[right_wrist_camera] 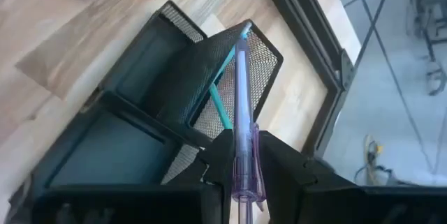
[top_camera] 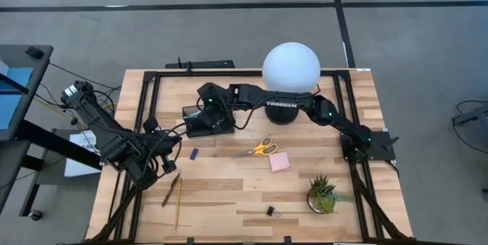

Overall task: Pick and place office supplies into organizer
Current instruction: Put the purple pen into the black desk organizer, then put the brown pen into the black desk organizer

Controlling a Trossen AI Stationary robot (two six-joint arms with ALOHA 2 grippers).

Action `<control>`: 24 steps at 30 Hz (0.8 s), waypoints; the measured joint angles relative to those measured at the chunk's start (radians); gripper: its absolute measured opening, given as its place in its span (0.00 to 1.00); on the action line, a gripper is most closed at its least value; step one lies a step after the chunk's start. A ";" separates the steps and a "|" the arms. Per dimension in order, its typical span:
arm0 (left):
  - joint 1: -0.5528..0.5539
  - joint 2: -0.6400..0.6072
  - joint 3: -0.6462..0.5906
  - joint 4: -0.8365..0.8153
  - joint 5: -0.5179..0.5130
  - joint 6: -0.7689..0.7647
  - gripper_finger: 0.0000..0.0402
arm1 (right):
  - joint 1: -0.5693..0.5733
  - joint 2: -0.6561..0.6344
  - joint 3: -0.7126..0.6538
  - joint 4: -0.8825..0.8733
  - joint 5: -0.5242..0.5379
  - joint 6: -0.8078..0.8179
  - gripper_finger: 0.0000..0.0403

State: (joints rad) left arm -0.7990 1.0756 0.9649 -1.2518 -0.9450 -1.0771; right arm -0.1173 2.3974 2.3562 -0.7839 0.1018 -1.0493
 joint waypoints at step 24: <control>0.000 0.000 0.000 0.013 0.047 -0.035 0.00 | 0.006 0.006 -0.023 0.041 0.084 -0.130 0.31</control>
State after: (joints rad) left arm -0.7989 1.0756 0.9649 -1.2388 -0.8975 -1.1126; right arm -0.1116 2.4035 2.3337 -0.7427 0.1856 -1.1795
